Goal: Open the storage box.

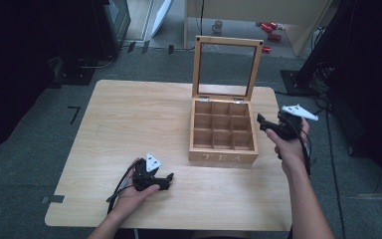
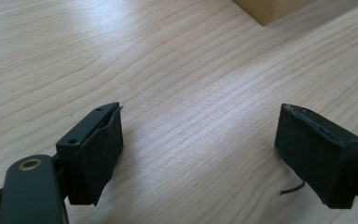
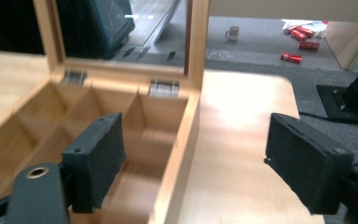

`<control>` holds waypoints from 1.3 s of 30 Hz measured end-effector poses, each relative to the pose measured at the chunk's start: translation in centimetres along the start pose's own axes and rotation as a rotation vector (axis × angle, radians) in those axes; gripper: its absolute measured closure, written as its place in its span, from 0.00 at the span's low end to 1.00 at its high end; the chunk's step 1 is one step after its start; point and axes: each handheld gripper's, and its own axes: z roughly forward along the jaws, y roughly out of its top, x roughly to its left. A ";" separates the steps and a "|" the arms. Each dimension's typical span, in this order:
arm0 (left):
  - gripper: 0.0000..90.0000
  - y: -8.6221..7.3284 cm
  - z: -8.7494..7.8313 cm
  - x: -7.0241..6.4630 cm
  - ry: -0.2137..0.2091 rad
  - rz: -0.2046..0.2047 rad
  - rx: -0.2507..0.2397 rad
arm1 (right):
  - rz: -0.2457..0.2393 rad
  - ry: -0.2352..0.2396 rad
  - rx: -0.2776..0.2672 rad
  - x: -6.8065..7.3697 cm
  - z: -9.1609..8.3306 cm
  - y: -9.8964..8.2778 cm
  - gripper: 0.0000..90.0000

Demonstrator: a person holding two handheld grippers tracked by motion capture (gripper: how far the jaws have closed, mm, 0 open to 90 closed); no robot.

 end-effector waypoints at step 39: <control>0.18 0.0 0.0 -0.1 0.014 0.015 0.005 | -0.038 -0.057 0.264 0.3 -5.9 -17.1 0.11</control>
